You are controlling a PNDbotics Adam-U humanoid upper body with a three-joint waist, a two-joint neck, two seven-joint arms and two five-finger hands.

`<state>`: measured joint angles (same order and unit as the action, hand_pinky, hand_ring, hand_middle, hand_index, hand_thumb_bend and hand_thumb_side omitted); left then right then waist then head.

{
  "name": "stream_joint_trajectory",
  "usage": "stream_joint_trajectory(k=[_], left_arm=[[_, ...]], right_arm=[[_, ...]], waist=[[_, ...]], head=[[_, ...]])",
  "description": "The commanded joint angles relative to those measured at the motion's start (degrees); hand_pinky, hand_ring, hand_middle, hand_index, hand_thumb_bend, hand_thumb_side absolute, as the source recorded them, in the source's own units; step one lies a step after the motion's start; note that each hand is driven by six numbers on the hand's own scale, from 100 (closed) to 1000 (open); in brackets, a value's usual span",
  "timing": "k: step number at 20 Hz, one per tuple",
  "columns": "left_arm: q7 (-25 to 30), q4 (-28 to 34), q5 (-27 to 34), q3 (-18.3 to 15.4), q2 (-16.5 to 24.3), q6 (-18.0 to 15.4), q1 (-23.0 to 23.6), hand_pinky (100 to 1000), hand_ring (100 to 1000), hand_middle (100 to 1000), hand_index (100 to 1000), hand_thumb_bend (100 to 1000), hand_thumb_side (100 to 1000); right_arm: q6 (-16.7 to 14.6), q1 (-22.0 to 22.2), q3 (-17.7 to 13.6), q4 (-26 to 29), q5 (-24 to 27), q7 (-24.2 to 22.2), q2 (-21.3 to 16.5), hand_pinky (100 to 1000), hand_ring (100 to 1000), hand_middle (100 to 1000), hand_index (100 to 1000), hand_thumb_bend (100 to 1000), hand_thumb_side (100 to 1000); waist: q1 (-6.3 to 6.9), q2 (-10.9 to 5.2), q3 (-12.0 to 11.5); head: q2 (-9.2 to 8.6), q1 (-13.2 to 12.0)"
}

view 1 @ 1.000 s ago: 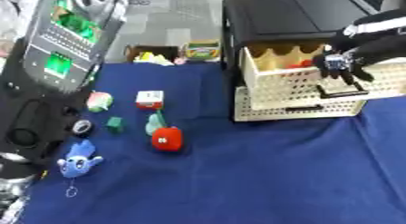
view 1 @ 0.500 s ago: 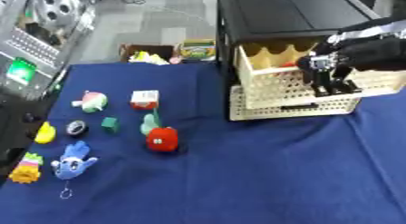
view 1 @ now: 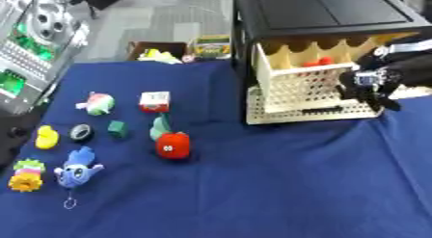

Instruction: Pick up objects from table and place into drawer.

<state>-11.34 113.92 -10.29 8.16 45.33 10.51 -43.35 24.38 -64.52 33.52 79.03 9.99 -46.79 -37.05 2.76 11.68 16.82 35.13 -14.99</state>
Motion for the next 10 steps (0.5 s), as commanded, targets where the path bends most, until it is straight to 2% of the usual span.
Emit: stream_joint_trajectory(k=[1, 10], left_arm=[[-0.45, 0.67, 0.32, -1.12, 1.30, -0.02, -0.77, 405, 687, 681, 914, 100, 668], [-0.63, 0.67, 0.73, -1.42, 0.23, 0.21, -1.14, 406, 686, 676, 912, 100, 675]], right_arm=[[3.79, -0.78, -1.70, 0.77, -2.38, -5.18, -1.38, 224, 413, 449, 571, 100, 618], [-1.14, -0.81, -2.82, -5.01, -11.02, -5.18, 1.59, 331, 527, 566, 665, 100, 800]], waist=[[-0.19, -0.95, -0.13], [-0.54, -1.18, -0.77]], head=[[-0.66, 0.04], [-0.73, 0.05]])
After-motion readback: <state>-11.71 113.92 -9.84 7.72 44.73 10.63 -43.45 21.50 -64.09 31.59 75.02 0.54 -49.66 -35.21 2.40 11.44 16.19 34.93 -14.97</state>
